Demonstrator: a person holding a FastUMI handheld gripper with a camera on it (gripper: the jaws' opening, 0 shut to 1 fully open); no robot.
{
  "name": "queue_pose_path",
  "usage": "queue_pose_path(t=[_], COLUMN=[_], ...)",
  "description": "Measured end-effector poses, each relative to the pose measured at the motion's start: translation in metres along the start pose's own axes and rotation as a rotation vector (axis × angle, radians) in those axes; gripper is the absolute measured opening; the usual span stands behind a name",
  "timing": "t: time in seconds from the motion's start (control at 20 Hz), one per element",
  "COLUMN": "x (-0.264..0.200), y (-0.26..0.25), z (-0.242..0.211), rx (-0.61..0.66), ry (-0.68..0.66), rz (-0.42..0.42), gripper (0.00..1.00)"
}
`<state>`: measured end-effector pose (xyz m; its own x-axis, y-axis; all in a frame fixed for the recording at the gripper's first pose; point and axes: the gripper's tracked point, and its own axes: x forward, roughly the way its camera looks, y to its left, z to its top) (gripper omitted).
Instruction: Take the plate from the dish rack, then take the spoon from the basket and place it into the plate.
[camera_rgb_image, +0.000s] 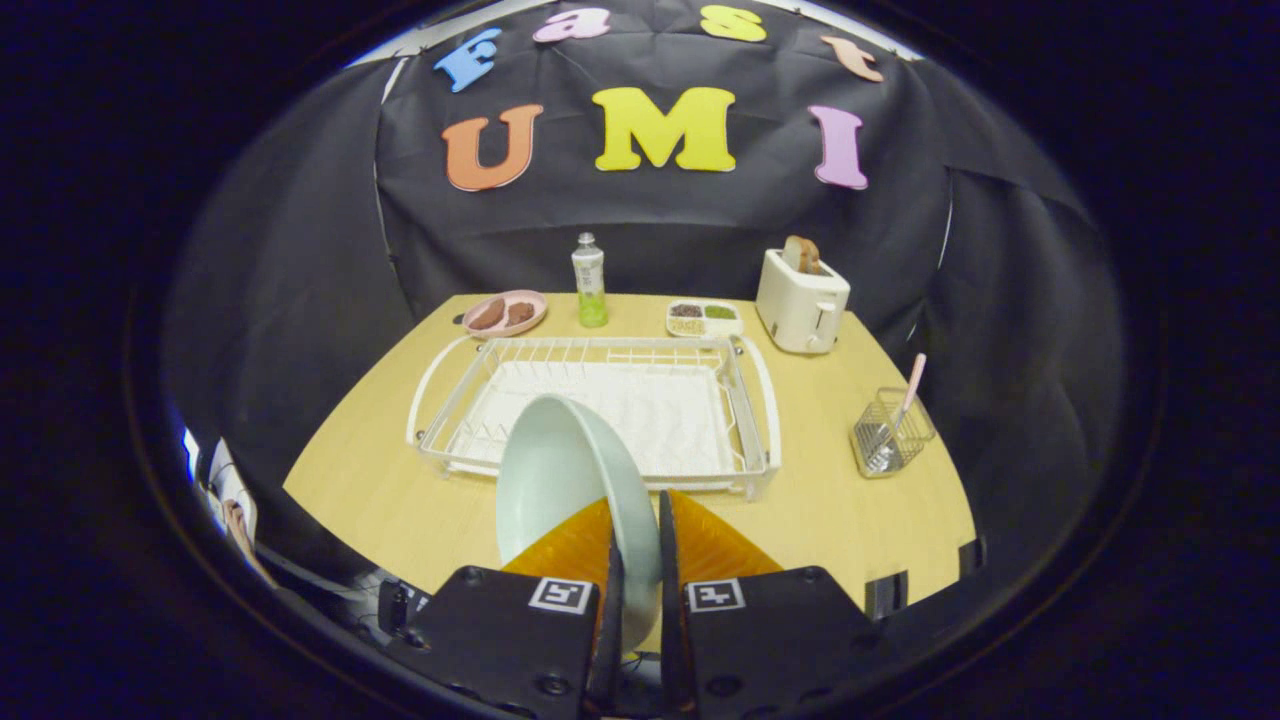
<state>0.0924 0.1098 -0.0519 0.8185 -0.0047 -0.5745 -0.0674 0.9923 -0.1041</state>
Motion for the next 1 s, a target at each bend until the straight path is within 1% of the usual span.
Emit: queue_pose_path(t=[0.2, 0.45, 0.6, 0.7, 0.85, 1.0], x=[0.022, 0.04, 0.057, 0.069, 0.086, 0.096], y=[-0.022, -0.046, -0.054, -0.059, -0.066, -0.071], z=[-0.037, -0.07, -0.097, -0.111, -0.12, -0.123], rx=[0.066, 0.12, 0.136, 0.154, 0.208, 0.222], ry=[0.024, 0.05, 0.089, 0.107, 0.127, 0.12], rz=[-0.009, -0.004, 0.026, 0.065, 0.126, 0.148], gripper=[0.21, 0.21, 0.21, 0.21, 0.21, 0.21])
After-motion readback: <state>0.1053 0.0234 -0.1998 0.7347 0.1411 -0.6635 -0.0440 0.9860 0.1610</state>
